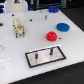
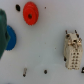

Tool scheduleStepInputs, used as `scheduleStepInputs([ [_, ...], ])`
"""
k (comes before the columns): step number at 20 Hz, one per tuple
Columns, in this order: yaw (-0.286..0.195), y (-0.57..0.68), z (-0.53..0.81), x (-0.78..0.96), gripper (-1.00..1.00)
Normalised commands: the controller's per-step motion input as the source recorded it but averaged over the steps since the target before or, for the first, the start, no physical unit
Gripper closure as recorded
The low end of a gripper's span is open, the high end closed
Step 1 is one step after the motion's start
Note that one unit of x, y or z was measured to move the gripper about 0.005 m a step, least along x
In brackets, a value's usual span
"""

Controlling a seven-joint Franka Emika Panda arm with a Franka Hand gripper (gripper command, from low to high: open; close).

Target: Insert the blue gear onto the right peg, followed by the red gear

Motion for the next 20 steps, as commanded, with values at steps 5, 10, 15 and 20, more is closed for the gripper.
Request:
scheduleStepInputs([
  [5,0.000,0.75,0.00,-0.49,-1.00],
  [10,0.000,0.76,-0.03,-0.48,-1.00],
  [15,0.000,0.79,-0.17,-0.39,-1.00],
  [20,0.000,0.70,-0.34,-0.34,-1.00],
])
